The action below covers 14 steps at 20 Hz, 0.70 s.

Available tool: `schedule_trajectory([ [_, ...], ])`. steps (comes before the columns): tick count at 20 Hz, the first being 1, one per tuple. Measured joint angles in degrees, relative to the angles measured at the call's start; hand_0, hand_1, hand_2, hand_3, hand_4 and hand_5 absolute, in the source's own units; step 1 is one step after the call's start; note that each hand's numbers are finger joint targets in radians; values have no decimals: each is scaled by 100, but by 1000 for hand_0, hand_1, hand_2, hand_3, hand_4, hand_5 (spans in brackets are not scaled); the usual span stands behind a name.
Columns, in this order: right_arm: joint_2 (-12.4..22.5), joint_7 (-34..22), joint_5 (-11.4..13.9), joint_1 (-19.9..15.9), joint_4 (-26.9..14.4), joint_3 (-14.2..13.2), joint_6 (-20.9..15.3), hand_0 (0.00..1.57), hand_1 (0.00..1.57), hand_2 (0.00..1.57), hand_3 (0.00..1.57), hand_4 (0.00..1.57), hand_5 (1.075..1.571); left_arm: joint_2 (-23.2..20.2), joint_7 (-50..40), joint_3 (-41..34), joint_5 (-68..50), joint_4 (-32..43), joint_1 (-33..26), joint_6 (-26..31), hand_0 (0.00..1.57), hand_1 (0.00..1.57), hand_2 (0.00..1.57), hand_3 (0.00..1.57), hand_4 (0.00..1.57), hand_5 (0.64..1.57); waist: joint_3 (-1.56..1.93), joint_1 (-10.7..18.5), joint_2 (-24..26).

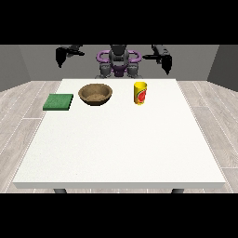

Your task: Pick the cup and pour the ball into the bowl, then pick the bowl and place it on the pad

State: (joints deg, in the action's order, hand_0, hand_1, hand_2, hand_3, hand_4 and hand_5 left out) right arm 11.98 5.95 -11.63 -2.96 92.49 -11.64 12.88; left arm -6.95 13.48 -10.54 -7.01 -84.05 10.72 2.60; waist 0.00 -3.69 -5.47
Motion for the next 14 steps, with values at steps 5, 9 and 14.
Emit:
schedule_trajectory([
  [5, 35, 233, 48, -197, -193, -40, 81, 0, 0, 0, 0, 0, 1571, 238, 918, 27, 256, 916, 234, -208, 0, 0, 0, 0, 0, 1517, -1, -126, -275],
  [9, 52, 350, 59, -325, -220, -32, 147, 0, 0, 0, 0, 0, 1570, 404, 1600, -18, 424, 1696, 552, -471, 0, 0, 0, 0, 0, 1530, -2, -316, -525],
  [14, 142, 710, 25, -497, -605, -158, 331, 0, 0, 0, 0, 0, 1570, 494, 2266, -86, 536, 2525, 967, -720, 0, 0, 0, 0, 0, 1518, -3, -360, -815],
])
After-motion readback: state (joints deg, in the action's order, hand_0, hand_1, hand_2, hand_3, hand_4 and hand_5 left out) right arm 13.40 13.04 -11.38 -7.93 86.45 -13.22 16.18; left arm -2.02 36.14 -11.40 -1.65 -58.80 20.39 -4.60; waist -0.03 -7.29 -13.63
